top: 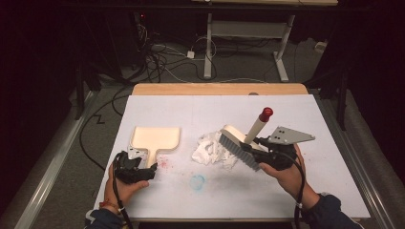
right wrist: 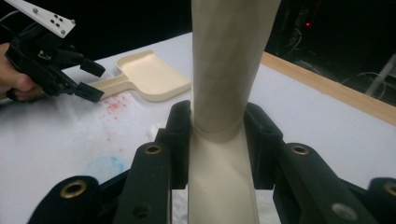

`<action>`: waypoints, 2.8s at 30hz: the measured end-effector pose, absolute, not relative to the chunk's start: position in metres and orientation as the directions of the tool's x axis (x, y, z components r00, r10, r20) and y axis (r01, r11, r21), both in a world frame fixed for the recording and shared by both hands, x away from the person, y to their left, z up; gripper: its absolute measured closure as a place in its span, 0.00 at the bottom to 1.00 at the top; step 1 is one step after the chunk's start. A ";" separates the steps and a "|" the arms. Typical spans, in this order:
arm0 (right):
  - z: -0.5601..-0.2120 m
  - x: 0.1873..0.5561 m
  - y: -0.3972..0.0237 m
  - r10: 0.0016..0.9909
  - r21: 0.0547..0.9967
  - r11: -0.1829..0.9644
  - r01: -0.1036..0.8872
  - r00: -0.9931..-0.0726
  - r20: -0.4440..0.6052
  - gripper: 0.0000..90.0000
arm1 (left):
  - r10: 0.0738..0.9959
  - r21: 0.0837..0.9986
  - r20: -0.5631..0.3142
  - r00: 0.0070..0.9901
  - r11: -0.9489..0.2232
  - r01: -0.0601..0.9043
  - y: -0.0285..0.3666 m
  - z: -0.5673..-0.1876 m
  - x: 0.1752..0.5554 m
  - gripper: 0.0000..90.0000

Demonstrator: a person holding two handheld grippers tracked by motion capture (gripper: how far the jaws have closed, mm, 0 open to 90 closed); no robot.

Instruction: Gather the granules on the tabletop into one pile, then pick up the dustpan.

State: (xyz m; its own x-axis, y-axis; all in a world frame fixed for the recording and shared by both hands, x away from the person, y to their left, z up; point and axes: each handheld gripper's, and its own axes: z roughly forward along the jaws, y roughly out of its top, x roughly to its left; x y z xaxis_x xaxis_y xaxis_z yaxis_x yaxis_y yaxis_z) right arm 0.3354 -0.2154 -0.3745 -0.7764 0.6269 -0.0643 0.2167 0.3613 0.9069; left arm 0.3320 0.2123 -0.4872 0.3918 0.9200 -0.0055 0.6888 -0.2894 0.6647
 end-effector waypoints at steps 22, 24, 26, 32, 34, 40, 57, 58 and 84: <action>-0.393 0.341 -0.283 0.723 0.879 0.372 0.297 -0.687 -0.075 0.75 | 0.922 0.655 -0.059 0.382 -0.253 0.712 0.207 -0.488 0.358 0.46; -0.393 0.342 -0.284 0.723 0.878 0.374 0.299 -0.686 -0.074 0.75 | 0.922 0.657 -0.058 0.383 -0.254 0.710 0.206 -0.488 0.357 0.52; -0.394 0.342 -0.284 0.724 0.878 0.375 0.297 -0.685 -0.077 0.75 | 0.917 0.659 -0.060 0.394 -0.260 0.706 0.207 -0.488 0.357 0.59; -0.397 0.347 -0.287 0.731 0.876 0.374 0.305 -0.678 -0.076 0.75 | 0.911 0.664 -0.054 0.409 -0.274 0.696 0.209 -0.487 0.358 0.70; -0.397 0.347 -0.287 0.731 0.875 0.378 0.302 -0.677 -0.082 0.75 | 0.907 0.664 -0.058 0.417 -0.277 0.695 0.210 -0.486 0.358 0.70; -0.400 0.348 -0.289 0.730 0.875 0.380 0.300 -0.678 -0.084 0.75 | 0.891 0.652 -0.042 0.453 -0.319 0.688 0.217 -0.479 0.357 0.70; -0.407 0.356 -0.288 0.762 0.874 0.372 0.312 -0.640 -0.096 0.75 | 0.790 0.566 0.040 0.611 -0.522 0.638 0.239 -0.445 0.327 0.70; -0.408 0.358 -0.288 0.768 0.877 0.367 0.310 -0.632 -0.098 0.75 | 0.786 0.564 0.042 0.617 -0.528 0.634 0.238 -0.443 0.326 0.70; -0.424 0.365 -0.210 0.765 0.838 0.415 0.355 -0.635 -0.110 0.75 | 0.626 0.495 0.029 0.779 -0.686 0.533 0.212 -0.433 0.312 0.70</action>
